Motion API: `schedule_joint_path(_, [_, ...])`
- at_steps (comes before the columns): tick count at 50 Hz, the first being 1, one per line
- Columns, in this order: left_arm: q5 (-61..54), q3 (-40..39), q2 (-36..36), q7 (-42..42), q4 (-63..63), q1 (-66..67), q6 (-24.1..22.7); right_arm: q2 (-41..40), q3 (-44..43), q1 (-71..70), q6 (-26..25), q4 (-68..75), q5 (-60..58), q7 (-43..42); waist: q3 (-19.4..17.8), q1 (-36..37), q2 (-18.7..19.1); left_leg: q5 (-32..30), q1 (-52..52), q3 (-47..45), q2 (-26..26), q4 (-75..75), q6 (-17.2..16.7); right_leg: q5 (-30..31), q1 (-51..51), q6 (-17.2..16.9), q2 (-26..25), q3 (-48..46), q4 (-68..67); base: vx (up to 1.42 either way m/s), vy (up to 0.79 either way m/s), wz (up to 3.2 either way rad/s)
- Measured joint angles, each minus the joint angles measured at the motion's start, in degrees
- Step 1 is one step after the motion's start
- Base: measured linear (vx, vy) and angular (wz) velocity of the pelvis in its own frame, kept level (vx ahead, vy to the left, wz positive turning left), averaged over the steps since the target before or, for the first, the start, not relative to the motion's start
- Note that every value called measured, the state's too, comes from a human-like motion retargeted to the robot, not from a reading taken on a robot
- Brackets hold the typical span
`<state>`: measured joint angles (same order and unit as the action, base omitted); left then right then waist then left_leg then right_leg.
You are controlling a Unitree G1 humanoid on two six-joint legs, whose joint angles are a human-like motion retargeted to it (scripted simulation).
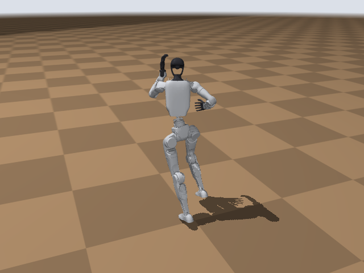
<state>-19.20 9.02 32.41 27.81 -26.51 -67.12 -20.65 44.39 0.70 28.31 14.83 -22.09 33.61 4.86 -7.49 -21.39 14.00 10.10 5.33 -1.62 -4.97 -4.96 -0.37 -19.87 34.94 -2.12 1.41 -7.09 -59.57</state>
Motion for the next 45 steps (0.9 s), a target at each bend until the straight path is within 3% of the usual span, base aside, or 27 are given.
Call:
schedule_joint_path(2, [0.2, 0.0, -0.4, -2.3, -1.3, 4.6, 0.1, 0.1, 0.9, 0.8, -0.5, 0.8, -3.4, 0.4, 2.1, 0.8, -1.6, -7.4, 3.1, 0.2, 1.3, 1.4, -1.2, 6.2, -6.3, -1.4, 0.5, -1.5, 18.5, 1.04, -0.22, 0.48])
schedule_joint_path(3, [-0.3, -0.2, -0.6, -3.6, -2.2, 7.5, 0.1, 0.1, 1.5, 0.5, -0.8, 1.2, -6.1, 0.0, 2.3, 1.2, -3.5, -8.1, 4.6, 0.0, 2.9, 0.2, -0.5, 8.0, -10.2, -2.6, 1.6, -1.9, 27.3, 1.03, -0.23, 0.57])
schedule_joint_path(5, [-2.0, -0.6, -1.2, -6.4, -3.9, 14.3, 0.4, -0.4, 3.3, -1.5, -1.4, 1.9, -11.8, -1.4, 1.0, 2.2, -9.4, -3.5, 5.7, -1.0, 7.4, -10.7, 3.4, 8.8, -18.6, -5.7, 5.1, -2.4, 41.6, 0.99, -0.25, 0.59])
schedule_joint_path(7, [-5.8, 0.1, -2.5, -10.2, -4.7, 22.3, 0.6, -1.2, 5.3, -4.7, -1.4, 2.5, -13.6, -3.2, 0.4, 3.9, -14.2, 6.0, -3.3, -3.3, 9.8, -37.9, 6.5, 7.7, -23.0, -7.0, 8.6, -5.1, 47.6, 0.87, -0.25, 0.44])
schedule_joint_path(8, [-13.5, 0.4, -3.4, -12.2, -5.4, 26.9, -0.1, -1.2, 5.9, -6.6, -1.0, 2.7, -12.6, -4.7, 0.3, 5.2, -14.5, 9.9, -10.2, -4.8, 8.5, -53.7, 5.3, 5.3, -23.5, -5.3, 8.5, -6.9, 47.7, 0.78, -0.23, 0.14])
schedule_joint_path(9, [-13.9, 0.2, -2.9, -12.6, -4.6, 31.4, 0.8, -1.8, 6.5, -9.2, -0.4, 3.3, -11.8, -6.3, -0.4, 7.1, -14.8, 13.5, -16.4, -5.4, 7.4, -67.7, 5.6, 1.4, -24.0, -3.4, 8.3, -7.8, 46.5, 0.73, -0.23, -0.11])
schedule_joint_path(12, [-10.5, -0.9, -1.1, -12.0, 1.4, 47.3, 4.3, -5.4, 8.7, -22.5, 1.1, 7.2, -11.2, -12.3, -4.1, 13.7, -15.2, 23.4, -33.8, -5.9, 5.7, -102.3, 10.0, -13.1, -23.0, 1.8, 7.6, -6.5, 36.2, 0.68, -0.19, -0.61])
schedule_joint_path(15, [-14.3, -5.3, -2.1, -12.7, 8.5, 68.8, 5.6, -9.4, 7.5, -41.2, 1.5, 6.3, -12.8, -16.2, -6.6, 20.7, -18.2, 28.3, -50.6, -9.2, 5.8, -120.9, 11.5, -20.6, -21.0, 2.0, 9.3, -2.6, 26.6, 0.80, -0.13, -1.09])
schedule_joint_path(16, [-22.5, -7.3, -3.9, -11.9, 7.8, 76.6, 4.2, -10.8, 7.7, -47.1, 1.2, 3.6, -12.5, -17.1, -5.8, 23.6, -20.1, 28.1, -55.5, -10.6, 5.3, -121.9, 10.9, -20.1, -21.4, 1.3, 9.7, -0.7, 27.6, 0.99, -0.13, -1.46])
schedule_joint_path(17, [-25.7, -9.8, -4.4, -11.8, 7.3, 84.7, 3.7, -11.8, 7.6, -52.4, 1.0, 0.8, -12.6, -17.8, -4.9, 26.8, -22.0, 27.8, -59.7, -11.8, 4.7, -121.8, 10.3, -18.8, -22.2, 0.5, 10.0, 1.2, 29.2, 1.11, -0.12, -1.66])
schedule_joint_path(19, [-17.2, -16.4, -1.0, -13.7, 5.7, 101.0, 5.7, -11.8, 7.5, -59.2, 1.0, -5.7, -13.8, -19.5, -2.3, 34.2, -25.4, 27.3, -63.7, -13.2, 2.4, -116.4, 10.0, -11.4, -26.3, -1.3, 10.2, 4.9, 36.0, 1.22, -0.05, -1.75])
schedule_joint_path(23, [-19.7, -23.1, 0.1, -22.2, 2.8, 119.7, 7.2, -13.2, 11.0, -62.9, 2.4, -15.5, -12.6, -20.8, 2.9, 44.5, -30.5, 24.1, -61.1, -18.5, -1.5, -90.9, 13.1, 15.3, -34.6, -6.4, 13.0, 7.4, 49.2, 1.29, 0.14, -0.97])
schedule_joint_path(25, [-18.0, -24.4, 1.7, -26.1, 2.2, 122.5, 7.4, -14.3, 12.6, -61.4, 2.7, -18.4, -10.8, -16.6, 5.3, 46.1, -30.8, 21.5, -55.5, -21.1, -1.3, -72.4, 12.7, 23.6, -38.2, -7.0, 13.4, 5.6, 52.4, 1.34, 0.25, -0.23])
schedule_joint_path(26, [-16.0, -25.8, 2.8, -25.7, 0.9, 123.2, 7.3, -14.9, 13.3, -59.3, 2.5, -20.1, -9.9, -14.9, 4.0, 47.5, -28.0, 20.9, -48.4, -21.3, -2.1, -62.6, 10.3, 23.8, -42.9, -5.6, 11.7, 4.8, 52.2, 1.42, 0.28, -0.70])
schedule_joint_path(27, [-13.4, -26.7, 3.6, -25.7, 0.0, 123.2, 7.1, -15.6, 14.4, -57.2, 2.3, -21.3, -9.3, -13.2, 3.2, 48.0, -25.6, 18.9, -41.8, -21.0, -2.1, -51.5, 7.9, 23.2, -46.3, -4.2, 10.1, 3.6, 50.5, 1.38, 0.29, -0.45])
schedule_joint_path(29, [-7.6, -27.1, 3.6, -26.7, -0.3, 120.3, 6.7, -17.2, 17.5, -52.6, 2.5, -21.6, -9.3, -9.9, 2.7, 46.1, -20.5, 9.1, -28.8, -17.5, -0.7, -26.0, 2.5, 17.3, -47.8, -1.1, 6.2, 1.0, 38.1, 1.31, 0.31, 0.08])
schedule_joint_path(30, [-6.6, -27.9, 3.5, -26.1, -0.7, 118.7, 6.9, -17.5, 18.5, -50.0, 2.5, -21.7, -8.8, -9.1, 1.6, 45.5, -16.6, 4.1, -21.0, -15.2, -1.7, -14.8, -1.2, 12.7, -48.6, 0.1, 3.2, 0.9, 28.7, 1.29, 0.34, 0.08])
schedule_joint_path(32, [-2.9, -28.0, 2.5, -22.5, -0.1, 112.8, 7.2, -16.5, 19.0, -45.6, 1.7, -20.7, -8.8, -6.9, 0.7, 42.5, -12.1, 1.8, -13.2, -11.5, -3.5, -5.7, -4.2, 0.7, -41.6, 2.3, -0.8, 1.8, 1.7, 1.19, 0.33, 0.30])
schedule_joint_path(33, [-2.6, -27.1, 1.5, -20.5, 0.7, 108.4, 7.2, -15.7, 19.0, -44.0, 1.4, -19.6, -9.9, -6.0, 0.6, 40.6, -11.9, 5.7, -12.0, -10.7, -3.1, -5.4, -3.0, -5.0, -35.7, 2.6, -1.4, 2.7, -12.8, 1.05, 0.28, 0.52])
schedule_joint_path(35, [11.2, -23.1, -1.5, -19.5, 6.3, 95.9, 3.8, -16.1, 19.1, -40.0, 6.5, -17.1, -7.2, -5.0, 0.3, 35.0, -14.5, 19.0, -13.5, -8.5, -0.2, -11.9, 5.9, -14.0, -22.8, 0.1, -1.1, 4.0, -39.3, 0.92, 0.21, 0.74])
schedule_joint_path(36, [16.5, -19.6, -3.2, -16.8, 9.3, 87.5, 4.3, -15.9, 19.0, -37.2, 7.2, -14.5, -8.5, -5.7, -0.2, 32.5, -14.6, 24.8, -15.9, -7.4, 0.1, -18.2, 8.7, -17.1, -15.7, 0.0, -2.0, 4.1, -49.9, 0.84, 0.15, 0.83])
schedule_joint_path(38, [21.8, -13.0, -6.1, -12.2, 13.4, 69.0, 5.9, -15.8, 17.1, -30.7, 7.1, -10.1, -8.4, -7.0, -1.3, 28.2, -13.7, 32.8, -19.9, -5.7, -0.4, -28.1, 11.0, -21.2, -1.2, 1.0, -3.6, 3.0, -66.1, 0.86, 0.13, 0.86])
schedule_joint_path(40, [25.8, -8.5, -8.8, -9.0, 14.2, 51.3, 7.9, -14.5, 11.9, -22.3, 6.3, -9.9, -6.2, -5.7, -2.0, 22.3, -11.6, 34.7, -19.5, -3.8, -1.0, -30.4, 8.2, -22.4, 10.4, 2.3, -2.7, 0.5, -71.7, 1.06, 0.13, 1.37])
schedule_joint_path(42, [28.0, -6.3, -11.0, -6.2, 12.1, 38.7, 7.9, -10.0, 5.5, -13.7, 6.6, -12.8, -5.0, -3.1, -1.4, 13.1, -8.0, 30.6, -14.3, -0.6, -1.6, -25.4, 3.5, -22.8, 15.1, 3.5, 1.1, -2.3, -66.4, 1.31, 0.08, 1.96])
schedule_joint_path(45, [27.4, -3.6, -11.1, -4.0, 7.7, 28.2, 7.2, -2.4, -1.6, -2.5, 6.3, -14.4, -4.0, -0.2, 1.7, 0.3, -2.2, 14.6, -6.0, 3.2, -4.5, -15.3, -2.8, -21.3, 16.0, 7.3, 7.0, -7.7, -47.8, 1.47, -0.12, 1.49])
